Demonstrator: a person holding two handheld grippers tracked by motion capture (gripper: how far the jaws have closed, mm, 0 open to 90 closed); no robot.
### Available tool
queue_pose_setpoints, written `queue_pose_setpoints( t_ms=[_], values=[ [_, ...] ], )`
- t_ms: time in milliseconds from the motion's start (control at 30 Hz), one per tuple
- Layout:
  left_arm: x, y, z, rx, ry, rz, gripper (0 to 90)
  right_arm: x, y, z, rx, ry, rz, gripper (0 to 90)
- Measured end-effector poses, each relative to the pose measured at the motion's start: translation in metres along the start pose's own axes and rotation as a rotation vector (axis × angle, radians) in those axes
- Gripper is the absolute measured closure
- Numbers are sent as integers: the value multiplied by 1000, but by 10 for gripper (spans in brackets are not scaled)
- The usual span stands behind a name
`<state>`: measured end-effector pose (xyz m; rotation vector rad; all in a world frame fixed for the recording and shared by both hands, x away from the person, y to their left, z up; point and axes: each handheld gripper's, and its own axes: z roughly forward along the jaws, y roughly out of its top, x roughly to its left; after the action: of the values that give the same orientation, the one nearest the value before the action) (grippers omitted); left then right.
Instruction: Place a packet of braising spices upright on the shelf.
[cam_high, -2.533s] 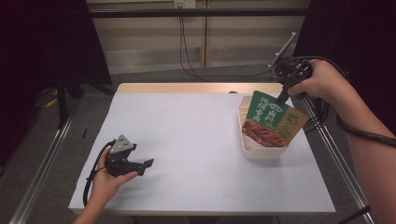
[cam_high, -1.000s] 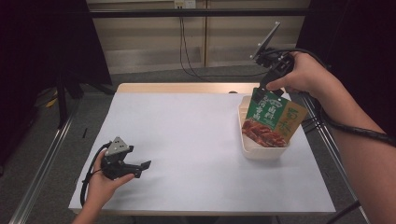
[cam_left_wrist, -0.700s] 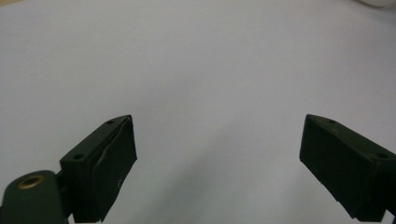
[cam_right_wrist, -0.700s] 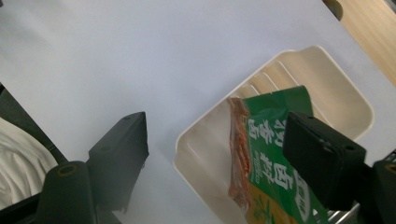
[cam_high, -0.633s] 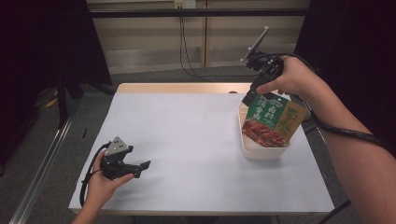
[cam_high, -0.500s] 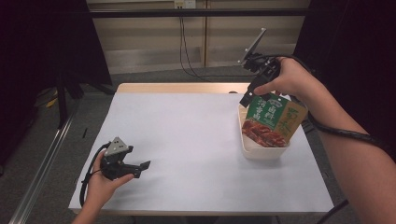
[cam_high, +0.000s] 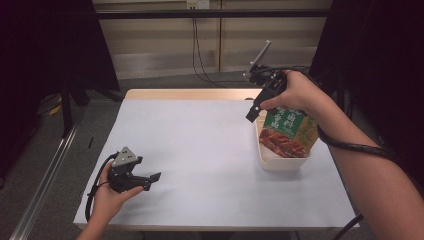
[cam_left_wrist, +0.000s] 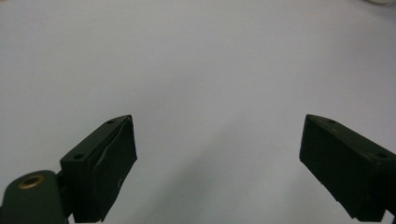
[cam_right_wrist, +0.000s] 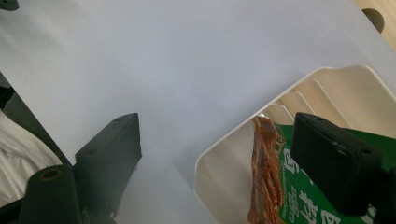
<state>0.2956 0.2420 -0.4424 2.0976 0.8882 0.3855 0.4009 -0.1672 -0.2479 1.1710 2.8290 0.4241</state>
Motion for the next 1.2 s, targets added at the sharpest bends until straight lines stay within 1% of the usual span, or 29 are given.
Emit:
queue_pose_setpoints(
  t_ms=[67,133,233,267,333,367,400,467,500,533,567,633,667,700,767,800,867,900,933,1067,1100,1133,1200],
  values=[
    [0,0,0,-1,0,0,108,2,1,1,3,-9,0,148],
    [-1,0,0,-3,-2,-2,108,4,2,4,-11,-3,-9,141],
    [-1,0,0,-2,0,3,108,9,3,9,-5,4,-22,122],
    [-1,0,1,-2,-6,0,108,11,4,11,4,6,-20,116],
    [-1,0,1,0,-7,1,108,13,6,14,7,2,-25,104],
    [-1,0,1,-8,-6,-7,108,13,6,14,7,2,-25,104],
    [-1,0,1,-6,-7,-5,108,16,7,17,0,0,-37,96],
    [0,0,1,-2,-5,0,108,19,9,21,2,11,-36,91],
    [0,1,1,0,-6,5,108,19,10,22,1,10,-45,90],
    [-1,1,2,-4,-7,-2,109,20,10,25,4,10,-41,90],
    [-1,0,2,-3,-9,-3,110,21,11,27,3,10,-47,87],
    [-1,1,2,-2,-6,-1,110,22,12,30,2,12,-44,86],
    [-2,1,2,-3,-5,-5,110,26,13,35,3,14,-53,82],
    [-2,1,1,-5,1,-3,110,27,14,37,2,18,-48,78],
    [-2,1,2,-4,-10,-8,111,28,14,41,-3,19,-65,65],
    [-2,1,1,-5,-8,-8,110,29,14,44,-2,25,-76,59],
    [-2,1,1,-7,-11,-12,110,33,14,50,2,32,-81,58],
    [-2,1,1,-5,-3,-10,111,33,14,52,7,26,-85,59],
    [-2,0,1,-8,-11,-14,110,35,14,55,4,25,-86,58],
    [-2,1,1,-8,-6,-10,110,41,15,63,7,46,-110,58],
    [-2,1,1,-7,-9,-9,110,43,15,65,10,44,-119,57],
    [-1,1,0,5,-11,4,110,44,16,67,11,46,-123,57],
    [-1,1,0,4,-4,3,110,47,16,72,6,48,-134,58]
  ],
)
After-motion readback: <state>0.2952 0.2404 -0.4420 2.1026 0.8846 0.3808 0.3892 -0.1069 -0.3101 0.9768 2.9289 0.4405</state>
